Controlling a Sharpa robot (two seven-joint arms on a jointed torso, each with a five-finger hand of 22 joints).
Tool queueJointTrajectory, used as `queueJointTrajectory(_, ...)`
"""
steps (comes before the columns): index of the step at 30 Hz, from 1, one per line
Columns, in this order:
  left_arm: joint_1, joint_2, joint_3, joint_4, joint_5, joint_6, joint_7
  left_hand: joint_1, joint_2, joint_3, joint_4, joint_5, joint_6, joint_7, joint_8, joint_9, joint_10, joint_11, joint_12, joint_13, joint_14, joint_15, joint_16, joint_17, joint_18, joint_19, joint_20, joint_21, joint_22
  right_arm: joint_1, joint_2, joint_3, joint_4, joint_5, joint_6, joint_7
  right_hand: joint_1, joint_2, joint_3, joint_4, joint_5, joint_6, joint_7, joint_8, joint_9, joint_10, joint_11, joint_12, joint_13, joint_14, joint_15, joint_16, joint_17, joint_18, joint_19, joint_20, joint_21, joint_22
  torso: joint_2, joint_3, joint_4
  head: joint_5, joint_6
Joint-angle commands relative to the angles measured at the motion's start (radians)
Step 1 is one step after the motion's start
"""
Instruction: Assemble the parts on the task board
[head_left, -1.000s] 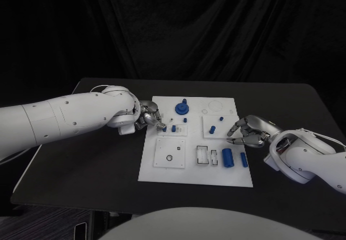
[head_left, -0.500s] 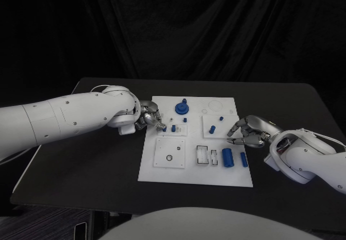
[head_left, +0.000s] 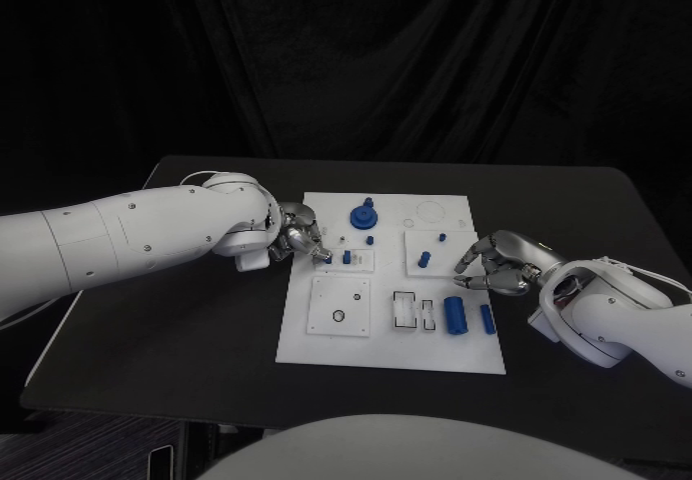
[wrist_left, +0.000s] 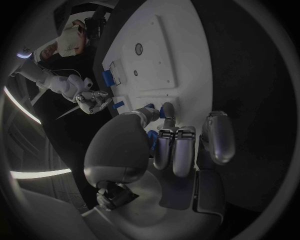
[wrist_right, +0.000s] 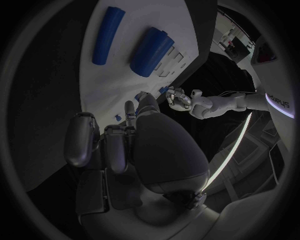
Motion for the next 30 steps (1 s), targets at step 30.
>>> queueJointTrajectory(30,-0.003,0.001,0.000,-0.001,0.005,-0.004,-0.029,-0.075,0.029,0.004,0.001,-0.280,0.052,-0.020,-0.077,-0.042,0.105,-0.004,0.004,0.261,0.106,-0.005,0.003,0.263,0.005,-0.011,-0.001,-0.022,0.165,-0.002,0.003,0.000,0.000,-0.006,0.003,-0.021,0.032,0.041,0.008,0.000,0.007,0.002,-0.003,0.005,-0.001,0.035,-0.031,-0.011,-0.023,0.072,-0.007,-0.003,0.099,0.003,-0.002,0.000,-0.009,0.163,-0.001,0.0000,-0.0010,0.002,0.000)
